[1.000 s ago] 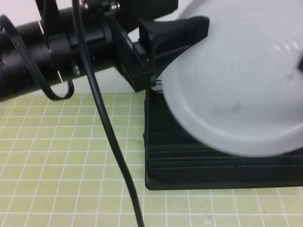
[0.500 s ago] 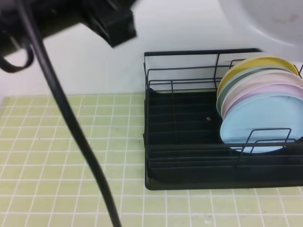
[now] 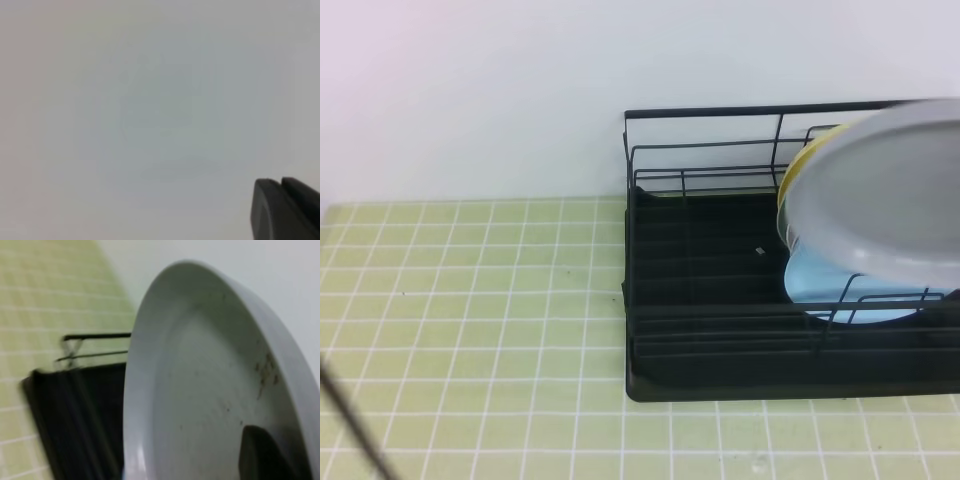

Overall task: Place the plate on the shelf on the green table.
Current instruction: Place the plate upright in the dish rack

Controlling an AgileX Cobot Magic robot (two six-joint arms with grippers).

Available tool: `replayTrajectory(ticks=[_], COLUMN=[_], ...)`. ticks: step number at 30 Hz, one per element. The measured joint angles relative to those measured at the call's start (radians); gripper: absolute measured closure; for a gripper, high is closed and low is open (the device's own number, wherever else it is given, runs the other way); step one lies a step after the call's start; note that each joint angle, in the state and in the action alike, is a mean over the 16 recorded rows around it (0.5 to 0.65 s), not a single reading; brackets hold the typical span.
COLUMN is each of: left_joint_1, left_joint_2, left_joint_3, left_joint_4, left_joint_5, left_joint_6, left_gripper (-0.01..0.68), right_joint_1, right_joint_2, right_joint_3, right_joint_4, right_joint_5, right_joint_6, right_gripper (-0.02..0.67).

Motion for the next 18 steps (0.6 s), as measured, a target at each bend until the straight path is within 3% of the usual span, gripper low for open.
replayTrajectory(ticks=[7,18], left_joint_1=[0.000,0.000], left_joint_2=[-0.215,-0.403], left_joint_3=[0.170,0.365], left_joint_4=[-0.031,-0.127], left_joint_5=[-0.296,-0.495], left_joint_6=[0.070,0.113], left_gripper=[0.673,0.674], right_joint_1=[-0.001,-0.001], right_joint_2=[0.099,0.295], right_joint_3=[-0.167,-0.338], right_joint_4=[-0.298,-0.439], right_joint_5=[0.241,0.362], right_joint_6=[0.117,0.072], right_gripper=[0.551,0.544])
